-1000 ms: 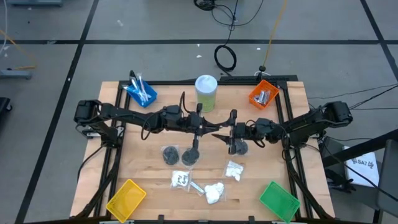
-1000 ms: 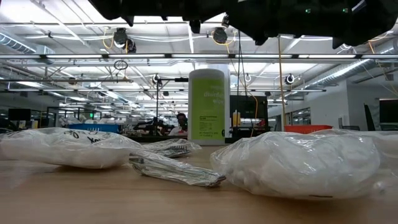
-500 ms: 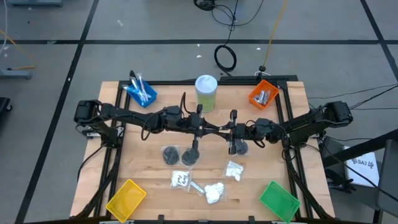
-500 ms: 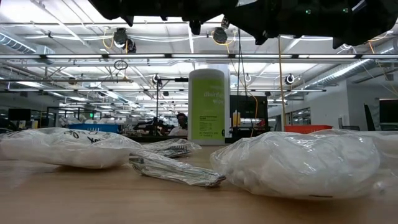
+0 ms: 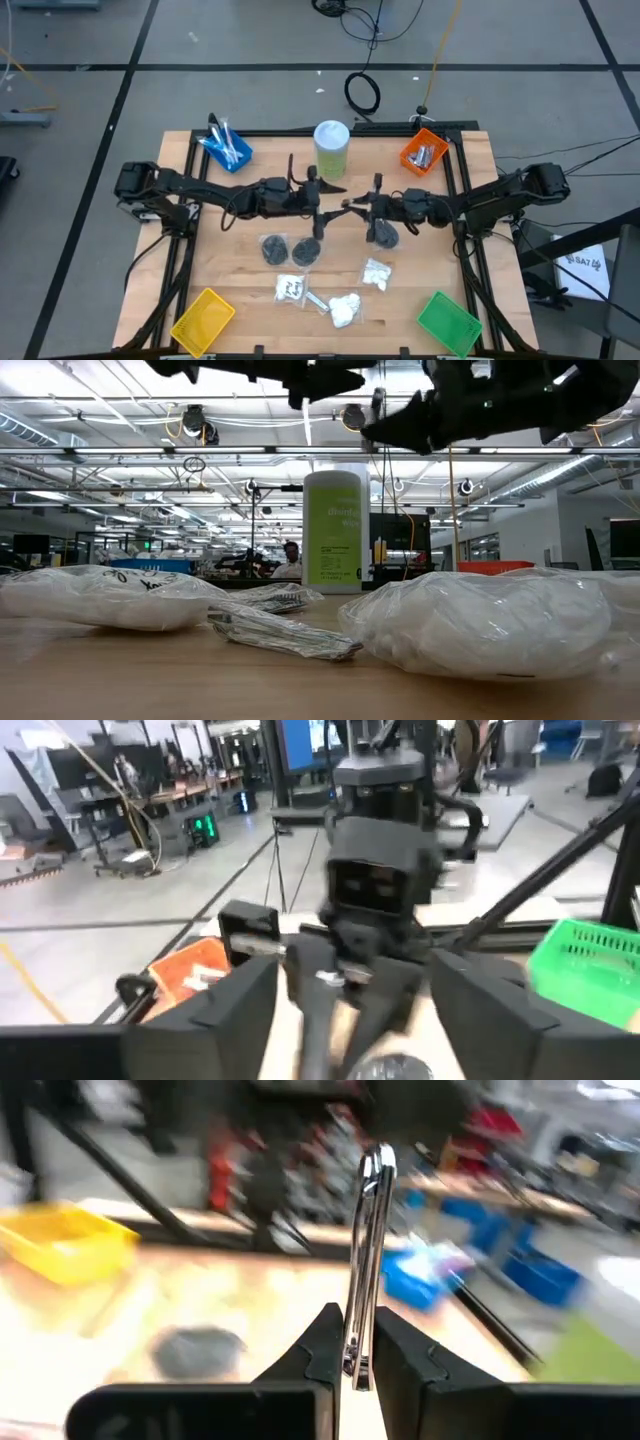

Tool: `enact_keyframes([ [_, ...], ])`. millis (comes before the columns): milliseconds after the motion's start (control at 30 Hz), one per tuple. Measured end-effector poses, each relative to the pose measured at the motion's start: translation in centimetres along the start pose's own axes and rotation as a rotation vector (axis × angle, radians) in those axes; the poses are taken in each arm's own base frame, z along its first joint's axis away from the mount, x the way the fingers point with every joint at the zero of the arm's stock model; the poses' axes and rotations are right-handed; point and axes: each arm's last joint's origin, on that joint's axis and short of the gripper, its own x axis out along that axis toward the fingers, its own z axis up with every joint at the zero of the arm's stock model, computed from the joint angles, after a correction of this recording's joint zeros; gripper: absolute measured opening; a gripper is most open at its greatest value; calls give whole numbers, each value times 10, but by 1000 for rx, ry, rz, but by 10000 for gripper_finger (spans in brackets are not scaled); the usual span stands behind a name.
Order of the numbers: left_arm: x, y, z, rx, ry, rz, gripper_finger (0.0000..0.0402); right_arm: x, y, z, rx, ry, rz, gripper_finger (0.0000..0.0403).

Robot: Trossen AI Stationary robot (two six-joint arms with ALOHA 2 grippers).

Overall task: Pick & Place Travel size toiletries
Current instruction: Put the nail cutter into the orange bin

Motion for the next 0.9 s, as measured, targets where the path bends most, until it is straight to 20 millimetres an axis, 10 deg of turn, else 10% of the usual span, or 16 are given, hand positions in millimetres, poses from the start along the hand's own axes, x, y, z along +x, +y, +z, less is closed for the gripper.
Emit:
enact_keyframes([
  [400, -61, 16, 17, -39, 302, 68, 310, -40, -45, 1, 87, 306, -296, 30],
  [900, -84, 34, -82, -268, 422, 224, 279, -95, -99, -53, 256, 470, -752, 28],
])
